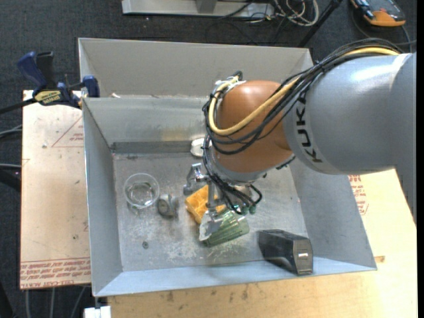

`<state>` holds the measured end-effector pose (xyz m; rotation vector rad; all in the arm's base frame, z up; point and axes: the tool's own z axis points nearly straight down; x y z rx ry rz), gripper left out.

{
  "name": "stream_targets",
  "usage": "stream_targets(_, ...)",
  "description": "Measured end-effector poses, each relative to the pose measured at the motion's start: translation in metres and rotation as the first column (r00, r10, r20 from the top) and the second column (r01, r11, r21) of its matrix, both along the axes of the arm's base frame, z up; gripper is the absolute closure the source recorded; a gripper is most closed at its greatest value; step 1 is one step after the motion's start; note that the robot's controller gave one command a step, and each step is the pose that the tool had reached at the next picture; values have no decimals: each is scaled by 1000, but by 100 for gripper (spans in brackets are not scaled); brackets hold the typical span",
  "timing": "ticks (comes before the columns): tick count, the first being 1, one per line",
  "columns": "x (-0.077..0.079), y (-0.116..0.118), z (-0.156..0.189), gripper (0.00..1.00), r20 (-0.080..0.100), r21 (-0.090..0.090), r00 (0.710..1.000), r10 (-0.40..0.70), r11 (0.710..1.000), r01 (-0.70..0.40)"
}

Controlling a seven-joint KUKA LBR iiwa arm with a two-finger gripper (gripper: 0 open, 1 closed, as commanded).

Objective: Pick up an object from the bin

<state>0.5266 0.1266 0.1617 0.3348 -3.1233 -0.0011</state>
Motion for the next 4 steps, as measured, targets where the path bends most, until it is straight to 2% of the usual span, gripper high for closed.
stream_targets(1, 4, -17, -46, 0, 7, 1, 999, 39, 999, -39)
stream_targets(2, -2, -48, -68, 0, -12, 1, 999, 45, 999, -45)
stream_targets(3, 23, -69, -63, 0, 10, 1, 997, 76, 997, -76)
stream_targets(4, 6, -141, -75, 100, 35, 9, 999, -37, 999, 36)
